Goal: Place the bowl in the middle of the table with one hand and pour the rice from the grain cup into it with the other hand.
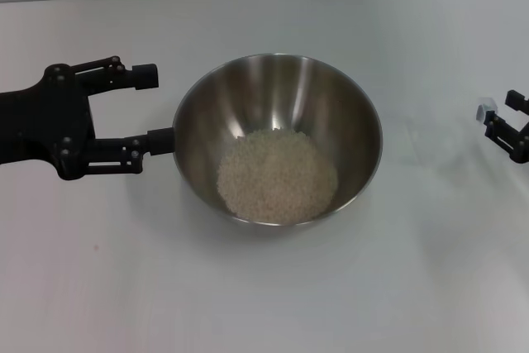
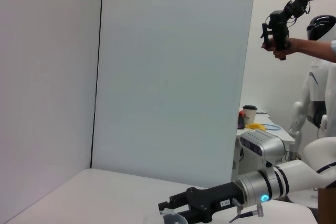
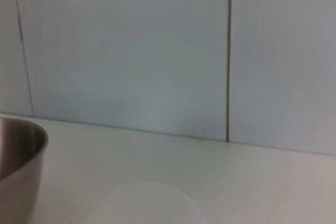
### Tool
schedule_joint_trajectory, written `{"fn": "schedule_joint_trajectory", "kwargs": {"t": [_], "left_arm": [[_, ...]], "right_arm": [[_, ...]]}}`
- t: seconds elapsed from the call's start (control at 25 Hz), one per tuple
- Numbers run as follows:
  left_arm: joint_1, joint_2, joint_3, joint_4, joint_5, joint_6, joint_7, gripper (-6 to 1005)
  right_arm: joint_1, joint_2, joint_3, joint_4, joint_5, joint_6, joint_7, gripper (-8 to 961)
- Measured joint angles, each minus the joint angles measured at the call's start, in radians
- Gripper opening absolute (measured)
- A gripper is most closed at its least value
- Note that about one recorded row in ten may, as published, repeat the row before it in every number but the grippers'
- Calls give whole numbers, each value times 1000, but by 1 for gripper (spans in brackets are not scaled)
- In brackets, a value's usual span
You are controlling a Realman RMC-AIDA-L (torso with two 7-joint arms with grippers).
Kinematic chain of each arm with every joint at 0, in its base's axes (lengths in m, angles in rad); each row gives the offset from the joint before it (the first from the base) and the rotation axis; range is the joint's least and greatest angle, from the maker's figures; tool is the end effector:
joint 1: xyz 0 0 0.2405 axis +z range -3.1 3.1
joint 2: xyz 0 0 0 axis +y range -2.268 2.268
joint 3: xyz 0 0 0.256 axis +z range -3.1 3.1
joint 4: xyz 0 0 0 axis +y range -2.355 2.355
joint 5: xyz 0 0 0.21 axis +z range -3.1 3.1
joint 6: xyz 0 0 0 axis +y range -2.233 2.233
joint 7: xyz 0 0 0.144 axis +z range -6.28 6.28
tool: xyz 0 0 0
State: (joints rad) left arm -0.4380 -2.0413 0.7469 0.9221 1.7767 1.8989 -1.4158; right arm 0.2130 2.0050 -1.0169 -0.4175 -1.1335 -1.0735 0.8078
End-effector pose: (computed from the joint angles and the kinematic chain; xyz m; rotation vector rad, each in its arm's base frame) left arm -0.2271 0.2996 0.0630 -2.8230 -0.2558 -0.9513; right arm 0.3867 0.2863 0.0236 -2.0034 0.6760 0.5267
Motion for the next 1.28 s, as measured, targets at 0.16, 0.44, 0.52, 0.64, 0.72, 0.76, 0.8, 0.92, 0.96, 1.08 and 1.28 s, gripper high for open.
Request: {"fn": "schedule_joint_trajectory", "kwargs": {"t": [0.16, 0.44, 0.52, 0.64, 0.72, 0.76, 0.8, 0.92, 0.96, 1.08, 1.28], "left_arm": [[-1, -1, 0, 0, 0, 1, -1, 846], [1, -4, 0, 0, 3, 8, -5, 846], [4, -5, 0, 0, 3, 9, -4, 846], [6, -5, 0, 0, 3, 9, -4, 846], [7, -5, 0, 0, 3, 9, -6, 846], [8, -6, 0, 0, 3, 9, -7, 846], [9, -6, 0, 0, 3, 9, -8, 846], [10, -7, 0, -2, 3, 9, -8, 846], [10, -7, 0, -4, 3, 9, -9, 846], [12, -7, 9, -4, 3, 10, -8, 846], [14, -2, 25, -4, 3, 17, -3, 846]], "right_arm": [[-5, 1, 3, 1, -1, 6, -2, 460], [-26, 8, -4, -12, -10, -9, -23, 751], [-38, 8, -3, -12, -35, -33, -24, 790], [-68, 12, -1, -13, -58, -79, -24, 790], [-100, 14, 2, -17, -61, -123, -24, 790], [-116, 15, 6, -19, -61, -148, -24, 790], [-135, 16, 16, -21, -60, -183, -24, 790], [-194, 24, 98, -27, -60, -311, -25, 790], [-212, 28, 126, -31, -61, -349, -26, 790], [-261, 20, 183, -83, -98, -490, 34, 790], [-230, -34, 265, -277, -362, -636, 315, 789]]}}
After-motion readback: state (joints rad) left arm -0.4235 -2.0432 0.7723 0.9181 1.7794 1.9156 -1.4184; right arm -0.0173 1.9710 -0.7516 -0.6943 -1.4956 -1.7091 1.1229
